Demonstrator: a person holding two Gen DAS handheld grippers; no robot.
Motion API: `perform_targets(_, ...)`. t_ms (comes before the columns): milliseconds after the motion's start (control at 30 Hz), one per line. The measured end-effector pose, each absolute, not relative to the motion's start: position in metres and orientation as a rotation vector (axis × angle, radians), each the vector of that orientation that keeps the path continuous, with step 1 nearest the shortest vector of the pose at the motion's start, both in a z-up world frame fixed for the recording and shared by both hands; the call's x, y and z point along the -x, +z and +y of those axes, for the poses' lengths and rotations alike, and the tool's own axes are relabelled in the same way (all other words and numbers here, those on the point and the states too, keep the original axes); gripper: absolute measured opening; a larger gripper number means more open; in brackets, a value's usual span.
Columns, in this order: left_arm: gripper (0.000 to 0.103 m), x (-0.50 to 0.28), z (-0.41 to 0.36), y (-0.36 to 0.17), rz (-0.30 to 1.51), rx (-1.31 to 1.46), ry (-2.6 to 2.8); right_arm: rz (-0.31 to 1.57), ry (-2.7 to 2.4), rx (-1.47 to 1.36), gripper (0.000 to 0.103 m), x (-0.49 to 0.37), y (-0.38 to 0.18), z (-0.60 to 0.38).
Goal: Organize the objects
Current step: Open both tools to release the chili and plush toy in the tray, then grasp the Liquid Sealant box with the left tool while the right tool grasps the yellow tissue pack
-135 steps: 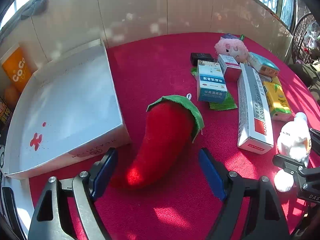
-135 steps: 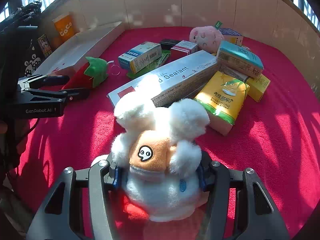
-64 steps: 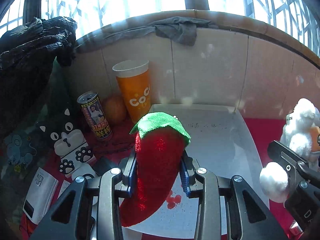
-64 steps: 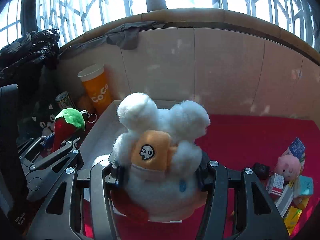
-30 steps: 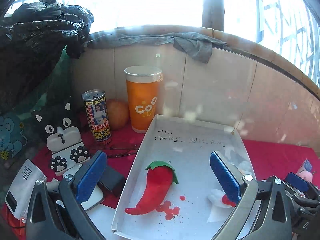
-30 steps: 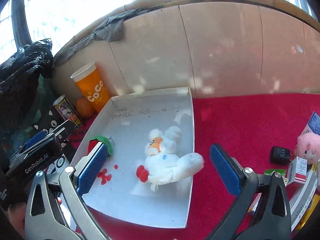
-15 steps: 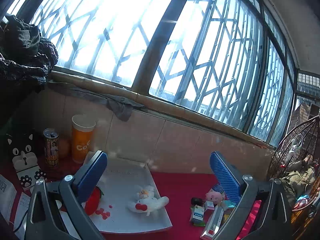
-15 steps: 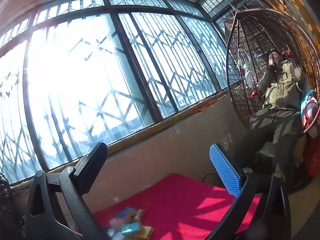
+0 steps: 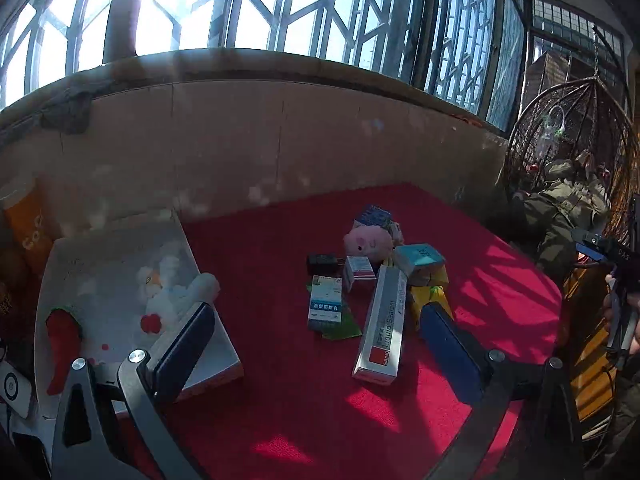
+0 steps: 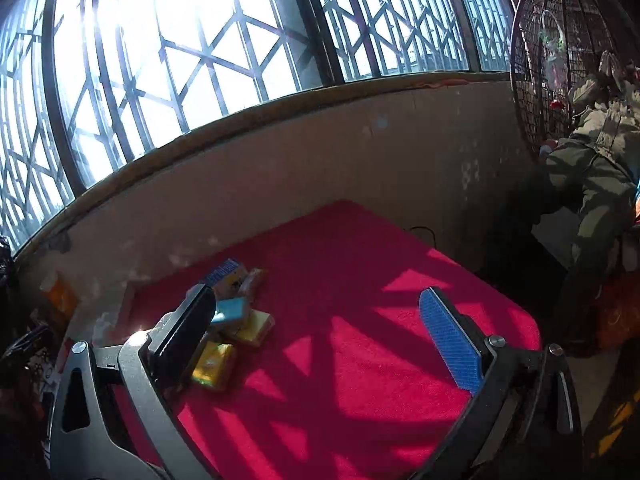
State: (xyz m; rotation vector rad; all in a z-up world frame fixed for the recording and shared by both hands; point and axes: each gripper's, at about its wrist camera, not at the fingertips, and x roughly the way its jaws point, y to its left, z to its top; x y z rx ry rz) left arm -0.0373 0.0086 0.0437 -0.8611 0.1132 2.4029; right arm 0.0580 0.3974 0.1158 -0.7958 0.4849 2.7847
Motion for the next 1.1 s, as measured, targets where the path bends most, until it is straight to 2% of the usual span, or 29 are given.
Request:
perform_targets(67,0.102,0.035,0.042,0.014,0.225,0.906,2.366,0.481,2.809,1.034,0.103,-0.010,0.059,0.362)
perform_targets(133,0.102,0.035,0.063,-0.006,0.296,0.915,2.356,0.440,2.841,1.165,0.103,0.025,0.026,0.324)
perform_targets(333,0.101,0.055,0.086,-0.031,0.350,1.005,2.317,0.250,2.743,1.337,0.103,0.071,-0.029,0.267)
perform_targets(433,0.099,0.056,0.092,-0.036,0.369,1.010,2.310,0.279,2.678,1.360,0.101,0.080,-0.042,0.272)
perform_targets(533,0.098,0.056,0.100,-0.043,0.394,1.022,2.294,0.231,2.696,1.369,0.090,0.074,-0.048,0.277)
perform_targets(633,0.097,0.058,0.107,-0.045,0.434,1.016,2.291,0.216,2.688,1.335,0.052,0.062,-0.047,0.293)
perform_targets(700,0.097,0.063,0.114,-0.046,0.443,1.019,2.279,0.286,2.673,1.306,0.051,0.055,-0.049,0.314)
perform_targets(767,0.092,0.066,0.128,-0.054,0.474,1.063,2.231,0.314,2.668,1.284,0.051,0.051,-0.048,0.327)
perform_targets(833,0.076,0.064,0.142,-0.064,0.539,1.085,2.200,0.320,2.682,1.272,0.051,0.050,-0.048,0.329)
perform_targets(867,0.071,0.062,0.149,-0.070,0.581,1.089,2.206,0.285,2.681,1.267,0.051,0.050,-0.048,0.326)
perform_targets(933,0.061,0.064,0.152,-0.070,0.552,1.075,2.232,0.211,2.685,1.254,0.052,0.055,-0.052,0.316)
perform_targets(1100,0.054,0.067,0.139,-0.067,0.414,1.101,2.223,0.270,2.719,1.252,0.052,0.059,-0.052,0.327)
